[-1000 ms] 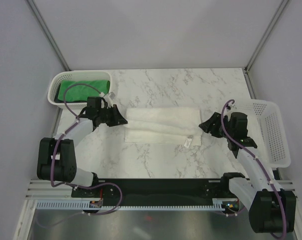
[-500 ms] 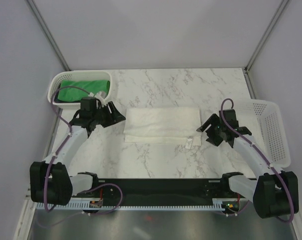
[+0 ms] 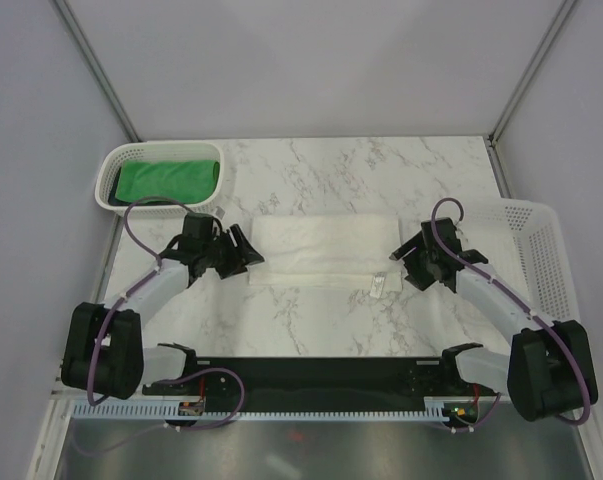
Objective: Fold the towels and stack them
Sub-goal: Fold the towel
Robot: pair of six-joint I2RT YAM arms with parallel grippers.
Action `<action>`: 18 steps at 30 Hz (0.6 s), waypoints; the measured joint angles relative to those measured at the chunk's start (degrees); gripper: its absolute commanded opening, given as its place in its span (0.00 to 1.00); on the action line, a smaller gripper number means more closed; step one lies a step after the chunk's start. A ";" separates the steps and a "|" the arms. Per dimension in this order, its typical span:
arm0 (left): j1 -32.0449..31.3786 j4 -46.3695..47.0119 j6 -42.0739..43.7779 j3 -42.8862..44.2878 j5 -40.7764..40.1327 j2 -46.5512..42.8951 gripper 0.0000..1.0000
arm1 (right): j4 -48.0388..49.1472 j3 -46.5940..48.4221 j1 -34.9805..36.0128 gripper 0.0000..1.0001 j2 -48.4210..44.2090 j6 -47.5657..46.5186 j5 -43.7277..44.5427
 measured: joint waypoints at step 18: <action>-0.81 7.67 -4.55 -0.70 -4.52 6.84 0.52 | 4.24 0.00 1.31 0.55 4.90 2.08 4.04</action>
